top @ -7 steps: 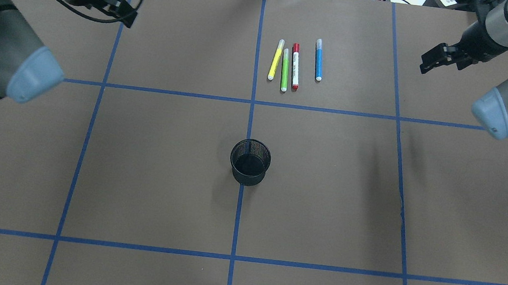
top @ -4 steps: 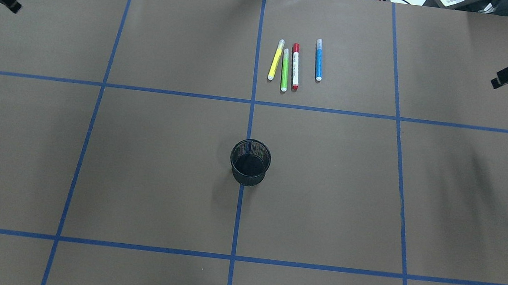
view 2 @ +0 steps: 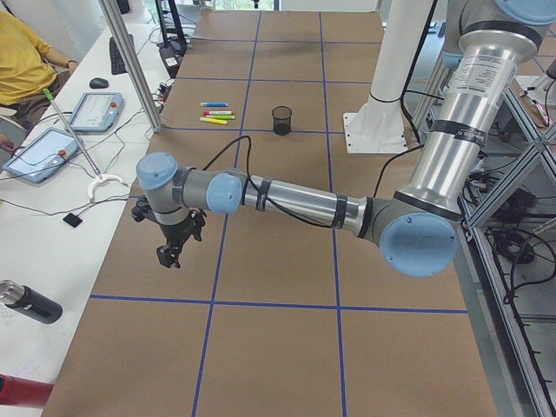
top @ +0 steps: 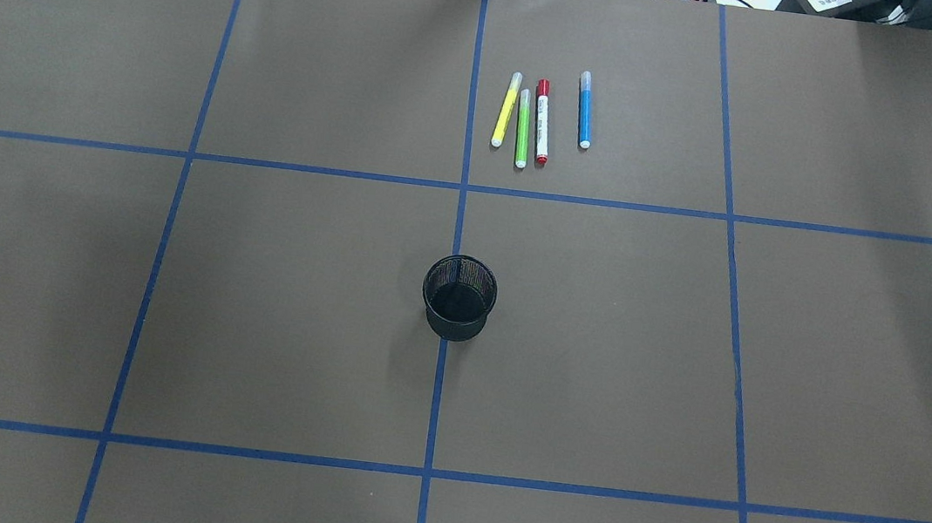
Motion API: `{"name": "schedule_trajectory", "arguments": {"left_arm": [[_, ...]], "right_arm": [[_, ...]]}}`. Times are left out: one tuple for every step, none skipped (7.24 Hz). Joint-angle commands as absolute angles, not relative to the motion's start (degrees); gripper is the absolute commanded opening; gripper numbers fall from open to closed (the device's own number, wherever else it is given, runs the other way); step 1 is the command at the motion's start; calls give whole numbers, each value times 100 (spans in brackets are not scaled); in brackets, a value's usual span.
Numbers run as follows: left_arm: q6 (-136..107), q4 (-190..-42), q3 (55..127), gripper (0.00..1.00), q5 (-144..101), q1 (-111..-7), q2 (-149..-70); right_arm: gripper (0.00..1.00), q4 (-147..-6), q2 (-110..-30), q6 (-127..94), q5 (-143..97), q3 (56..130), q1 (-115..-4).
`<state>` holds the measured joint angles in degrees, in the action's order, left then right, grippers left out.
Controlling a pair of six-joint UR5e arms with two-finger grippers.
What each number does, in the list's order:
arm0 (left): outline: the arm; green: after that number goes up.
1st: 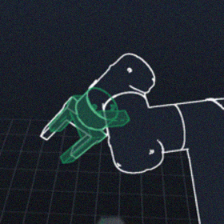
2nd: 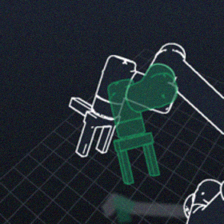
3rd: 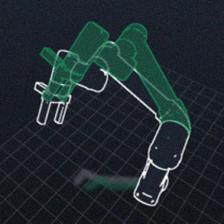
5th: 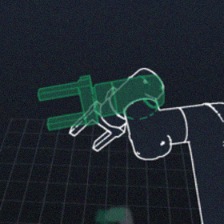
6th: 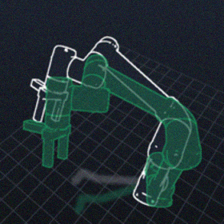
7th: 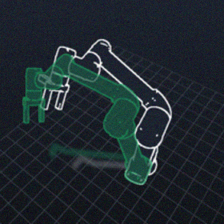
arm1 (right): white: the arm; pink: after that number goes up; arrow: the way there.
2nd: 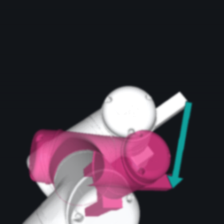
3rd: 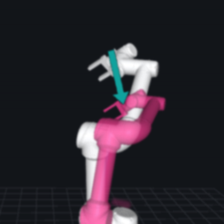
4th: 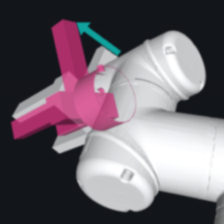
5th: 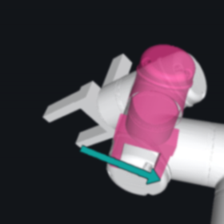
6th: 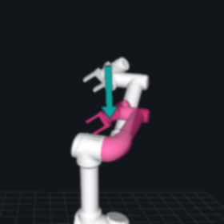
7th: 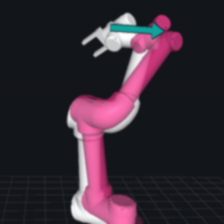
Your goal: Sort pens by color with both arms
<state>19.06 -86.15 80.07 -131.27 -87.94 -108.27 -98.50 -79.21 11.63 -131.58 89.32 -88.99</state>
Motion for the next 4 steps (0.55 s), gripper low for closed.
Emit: {"name": "schedule_trajectory", "arguments": {"left_arm": [[2031, -8709, 7726, 100, -13061, -9192, -10401], [2022, -8780, 7821, 100, -13104, -9211, -10345], [1995, -8632, 7857, 100, -13183, -9211, -10327], [1995, -8622, 7875, 100, -13201, -9220, -10327]], "right_arm": [[99, -10204, -8155, 1424, -13157, 8921, -9307], [99, -10161, -8278, 1328, -13105, 8921, -9299], [99, -10151, -8288, 1153, -13078, 8930, -9299], [99, -10151, -8288, 1082, -13078, 8930, -9290]]}}
